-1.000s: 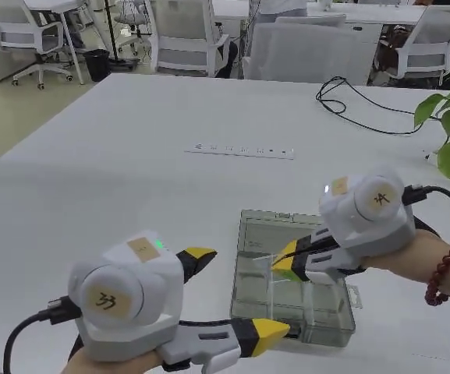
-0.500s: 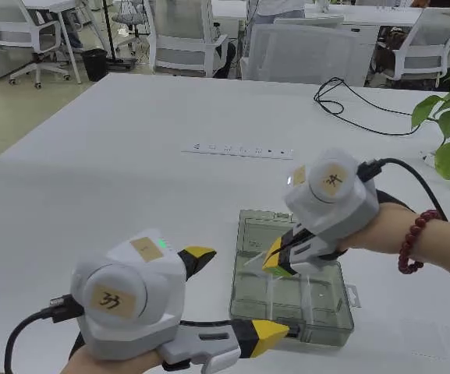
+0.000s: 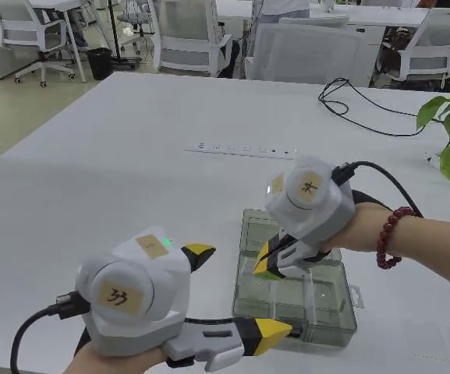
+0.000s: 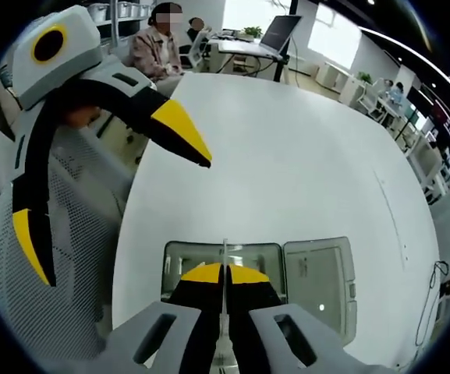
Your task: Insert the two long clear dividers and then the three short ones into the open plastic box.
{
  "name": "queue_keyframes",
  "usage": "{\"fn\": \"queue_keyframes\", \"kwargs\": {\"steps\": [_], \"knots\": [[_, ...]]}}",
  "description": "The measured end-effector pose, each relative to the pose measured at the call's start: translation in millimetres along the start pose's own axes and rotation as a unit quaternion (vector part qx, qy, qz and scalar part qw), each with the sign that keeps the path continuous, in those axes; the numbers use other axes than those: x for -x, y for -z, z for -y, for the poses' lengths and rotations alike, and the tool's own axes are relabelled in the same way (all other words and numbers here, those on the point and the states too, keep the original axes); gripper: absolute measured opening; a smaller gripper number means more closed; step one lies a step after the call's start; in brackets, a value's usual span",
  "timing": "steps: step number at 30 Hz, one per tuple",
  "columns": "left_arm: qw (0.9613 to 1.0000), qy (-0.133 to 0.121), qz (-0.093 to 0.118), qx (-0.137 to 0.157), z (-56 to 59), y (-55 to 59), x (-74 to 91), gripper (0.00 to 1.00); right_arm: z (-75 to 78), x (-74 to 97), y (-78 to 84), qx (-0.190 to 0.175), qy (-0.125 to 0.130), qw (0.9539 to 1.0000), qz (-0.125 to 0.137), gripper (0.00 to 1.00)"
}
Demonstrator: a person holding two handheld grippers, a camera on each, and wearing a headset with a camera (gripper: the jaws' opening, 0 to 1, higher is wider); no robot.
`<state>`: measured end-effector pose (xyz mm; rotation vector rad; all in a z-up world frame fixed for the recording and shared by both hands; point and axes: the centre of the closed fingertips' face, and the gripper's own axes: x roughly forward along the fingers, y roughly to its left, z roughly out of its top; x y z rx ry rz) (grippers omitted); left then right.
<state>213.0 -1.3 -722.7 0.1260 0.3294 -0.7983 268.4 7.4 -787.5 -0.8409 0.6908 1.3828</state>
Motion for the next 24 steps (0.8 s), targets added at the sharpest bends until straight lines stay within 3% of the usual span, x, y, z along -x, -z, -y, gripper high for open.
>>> {"fn": "queue_keyframes", "kwargs": {"steps": [9,24], "knots": [[1.0000,-0.006,0.000,0.004,-3.1,-0.4,1.8,0.82,-3.1,-12.5,4.9,0.020,-0.013,0.9996,-0.015,0.02],[0.9999,-0.009,-0.006,0.001,-2.7,2.1,2.6,0.82,-1.8,-26.6,13.5,0.001,-0.017,0.9993,-0.034,0.02]]}}
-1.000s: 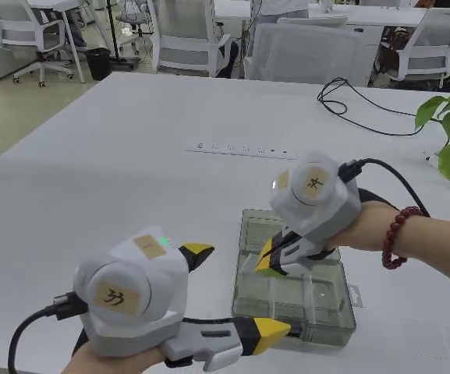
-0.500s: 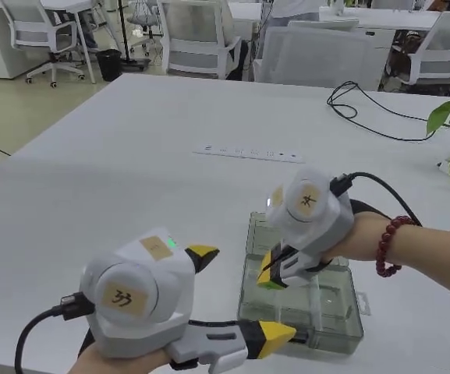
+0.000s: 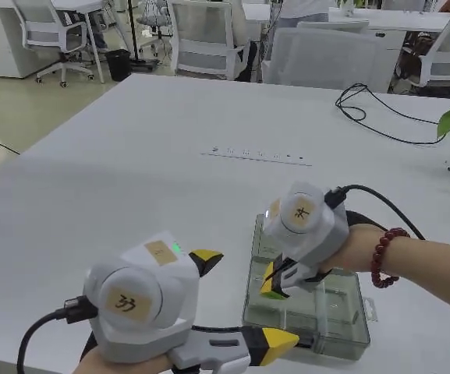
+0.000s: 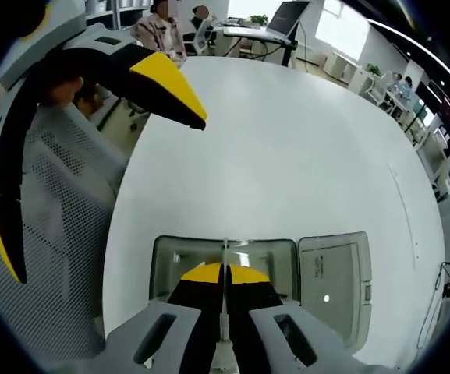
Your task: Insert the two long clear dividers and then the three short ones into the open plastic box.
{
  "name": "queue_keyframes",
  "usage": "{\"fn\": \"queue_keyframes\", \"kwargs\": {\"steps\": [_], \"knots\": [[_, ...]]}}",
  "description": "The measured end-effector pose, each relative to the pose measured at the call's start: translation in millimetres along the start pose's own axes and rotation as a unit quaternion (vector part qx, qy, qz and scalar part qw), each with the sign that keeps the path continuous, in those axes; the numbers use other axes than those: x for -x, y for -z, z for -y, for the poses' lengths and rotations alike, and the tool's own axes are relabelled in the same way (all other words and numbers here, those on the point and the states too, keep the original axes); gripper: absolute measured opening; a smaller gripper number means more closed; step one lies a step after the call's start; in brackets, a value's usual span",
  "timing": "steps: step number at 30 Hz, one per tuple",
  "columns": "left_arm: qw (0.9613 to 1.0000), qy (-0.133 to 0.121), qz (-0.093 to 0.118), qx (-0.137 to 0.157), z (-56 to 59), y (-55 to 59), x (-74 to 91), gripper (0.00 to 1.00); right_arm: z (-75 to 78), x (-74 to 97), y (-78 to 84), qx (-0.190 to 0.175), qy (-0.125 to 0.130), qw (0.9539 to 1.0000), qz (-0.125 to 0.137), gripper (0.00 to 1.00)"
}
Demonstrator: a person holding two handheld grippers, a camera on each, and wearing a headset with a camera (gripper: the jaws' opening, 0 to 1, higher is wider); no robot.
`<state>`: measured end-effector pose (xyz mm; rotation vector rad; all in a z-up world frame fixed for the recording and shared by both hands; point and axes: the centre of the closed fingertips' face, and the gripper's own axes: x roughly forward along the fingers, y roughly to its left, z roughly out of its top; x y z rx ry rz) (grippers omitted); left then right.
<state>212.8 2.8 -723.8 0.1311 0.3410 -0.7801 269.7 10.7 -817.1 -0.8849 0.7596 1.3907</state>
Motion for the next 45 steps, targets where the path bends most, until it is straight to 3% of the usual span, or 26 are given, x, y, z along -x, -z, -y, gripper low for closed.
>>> {"fn": "queue_keyframes", "kwargs": {"steps": [11,21,31,45], "knots": [[1.0000,-0.002,-0.003,-0.003,-0.3,0.3,0.8,0.82,-0.3,-12.1,6.8,0.001,-0.012,0.9994,-0.033,0.02],[1.0000,-0.005,-0.003,-0.002,-0.7,-0.4,1.2,0.82,-0.5,-13.2,7.7,-0.018,-0.020,0.9989,-0.037,0.02],[0.9999,-0.007,-0.007,-0.002,-1.2,0.4,2.2,0.82,0.8,-10.7,6.6,-0.012,-0.013,0.9994,-0.029,0.07],[0.9998,-0.014,-0.010,0.001,-2.3,1.4,3.2,0.82,-3.9,13.9,0.9,-0.022,-0.013,0.9997,-0.002,0.20]]}}
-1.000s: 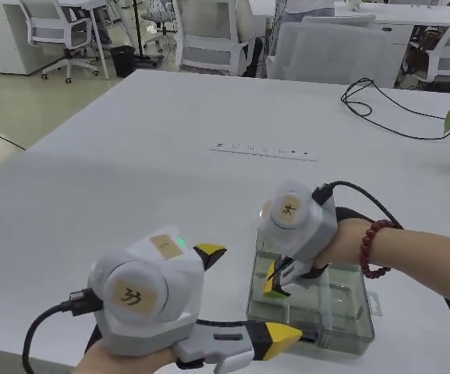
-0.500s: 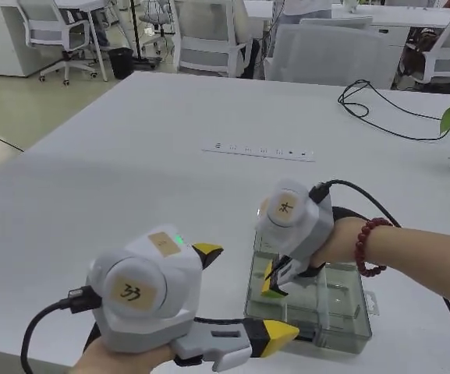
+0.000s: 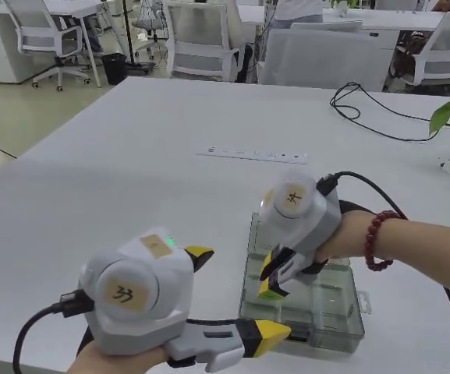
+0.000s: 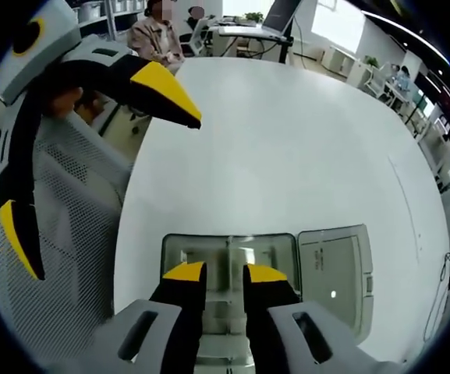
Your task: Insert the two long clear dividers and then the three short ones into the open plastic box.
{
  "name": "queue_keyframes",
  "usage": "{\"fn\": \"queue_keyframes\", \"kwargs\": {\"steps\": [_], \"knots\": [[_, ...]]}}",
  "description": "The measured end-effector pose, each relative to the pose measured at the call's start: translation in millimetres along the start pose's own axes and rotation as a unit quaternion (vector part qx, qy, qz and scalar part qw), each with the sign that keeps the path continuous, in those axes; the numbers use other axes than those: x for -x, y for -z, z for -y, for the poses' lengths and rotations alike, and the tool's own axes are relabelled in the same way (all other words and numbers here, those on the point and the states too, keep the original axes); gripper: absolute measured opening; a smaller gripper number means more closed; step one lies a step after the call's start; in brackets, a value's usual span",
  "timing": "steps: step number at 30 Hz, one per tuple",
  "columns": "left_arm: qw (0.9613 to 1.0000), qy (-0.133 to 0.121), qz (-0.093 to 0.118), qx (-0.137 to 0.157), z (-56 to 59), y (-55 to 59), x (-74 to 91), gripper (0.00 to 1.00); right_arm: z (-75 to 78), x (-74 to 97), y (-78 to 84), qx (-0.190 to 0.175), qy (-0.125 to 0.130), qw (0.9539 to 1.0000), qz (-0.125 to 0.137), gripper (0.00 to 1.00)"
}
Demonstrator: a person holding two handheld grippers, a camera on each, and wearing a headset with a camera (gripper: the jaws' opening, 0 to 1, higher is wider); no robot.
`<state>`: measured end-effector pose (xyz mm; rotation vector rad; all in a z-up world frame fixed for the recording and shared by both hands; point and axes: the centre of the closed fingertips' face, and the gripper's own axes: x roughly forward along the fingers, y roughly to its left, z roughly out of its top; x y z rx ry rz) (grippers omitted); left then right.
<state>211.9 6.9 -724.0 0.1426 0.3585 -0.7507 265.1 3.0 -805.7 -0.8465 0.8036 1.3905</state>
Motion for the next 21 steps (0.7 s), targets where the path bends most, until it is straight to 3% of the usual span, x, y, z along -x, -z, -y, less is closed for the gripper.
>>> {"fn": "queue_keyframes", "kwargs": {"steps": [10,21], "knots": [[1.0000,-0.001,-0.002,0.003,2.6,0.1,-1.7,0.83,-5.6,24.6,5.0,-0.022,0.001,0.9995,0.023,0.30],[1.0000,-0.001,-0.006,0.001,6.0,0.5,-6.6,0.83,-9.8,49.2,37.7,-0.037,0.011,0.9991,0.019,0.34]]}}
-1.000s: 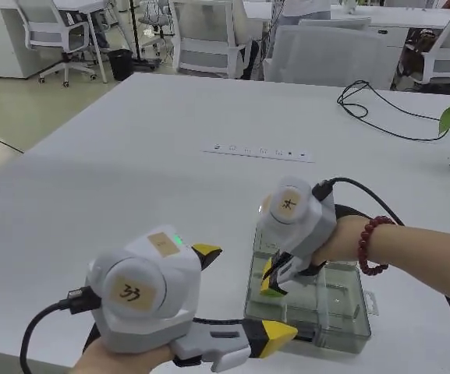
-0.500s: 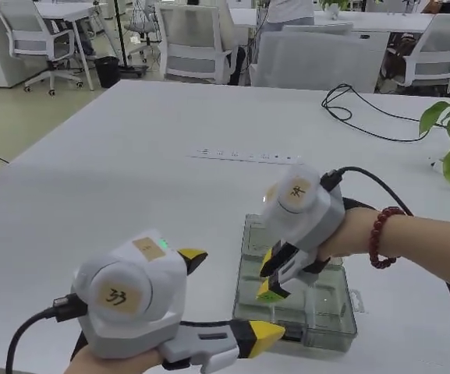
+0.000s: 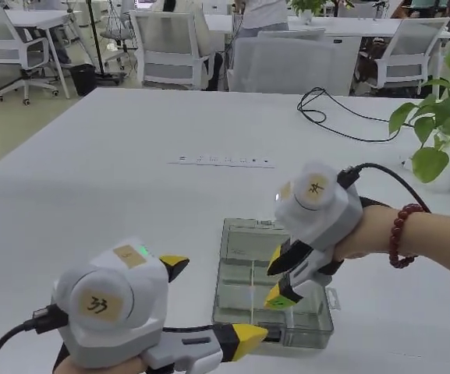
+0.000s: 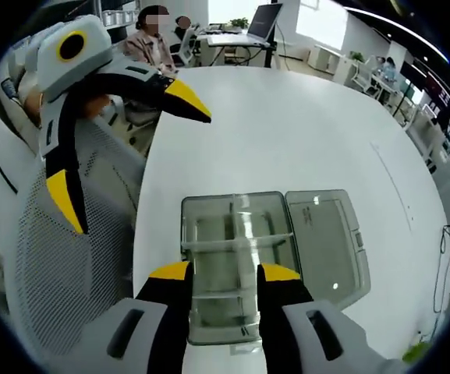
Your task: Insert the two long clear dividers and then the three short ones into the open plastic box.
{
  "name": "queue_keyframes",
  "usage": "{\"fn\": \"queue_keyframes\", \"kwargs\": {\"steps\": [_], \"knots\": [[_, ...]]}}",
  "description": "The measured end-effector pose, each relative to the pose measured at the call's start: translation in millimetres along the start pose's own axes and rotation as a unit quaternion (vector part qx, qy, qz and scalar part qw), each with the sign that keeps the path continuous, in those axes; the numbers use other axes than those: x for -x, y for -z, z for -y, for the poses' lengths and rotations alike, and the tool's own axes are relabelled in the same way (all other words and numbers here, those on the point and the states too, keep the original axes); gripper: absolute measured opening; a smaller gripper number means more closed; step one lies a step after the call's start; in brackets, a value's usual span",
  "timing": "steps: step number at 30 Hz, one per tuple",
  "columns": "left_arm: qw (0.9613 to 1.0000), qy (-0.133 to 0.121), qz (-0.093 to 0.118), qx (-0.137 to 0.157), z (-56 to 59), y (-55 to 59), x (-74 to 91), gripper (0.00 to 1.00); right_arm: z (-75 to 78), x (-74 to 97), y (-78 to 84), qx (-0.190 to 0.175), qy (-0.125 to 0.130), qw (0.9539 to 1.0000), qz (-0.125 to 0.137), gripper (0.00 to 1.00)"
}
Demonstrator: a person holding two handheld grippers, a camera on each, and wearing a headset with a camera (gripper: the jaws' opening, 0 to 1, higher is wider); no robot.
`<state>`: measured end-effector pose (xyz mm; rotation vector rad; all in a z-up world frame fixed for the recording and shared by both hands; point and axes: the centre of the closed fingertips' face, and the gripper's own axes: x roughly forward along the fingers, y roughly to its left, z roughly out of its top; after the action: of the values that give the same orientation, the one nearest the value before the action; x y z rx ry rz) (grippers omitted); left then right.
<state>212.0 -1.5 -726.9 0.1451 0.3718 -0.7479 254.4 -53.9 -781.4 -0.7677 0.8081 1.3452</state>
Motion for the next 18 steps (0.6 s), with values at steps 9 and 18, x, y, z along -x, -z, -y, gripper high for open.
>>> {"fn": "queue_keyframes", "kwargs": {"steps": [9,18], "knots": [[1.0000,0.002,-0.008,-0.002,4.2,3.2,-3.6,0.83,1.6,22.9,29.2,-0.009,0.014,0.9999,-0.003,0.37],[0.9999,0.004,-0.010,-0.007,7.0,1.3,-7.1,0.83,3.0,41.1,61.9,-0.029,0.022,0.9993,-0.008,0.38]]}}
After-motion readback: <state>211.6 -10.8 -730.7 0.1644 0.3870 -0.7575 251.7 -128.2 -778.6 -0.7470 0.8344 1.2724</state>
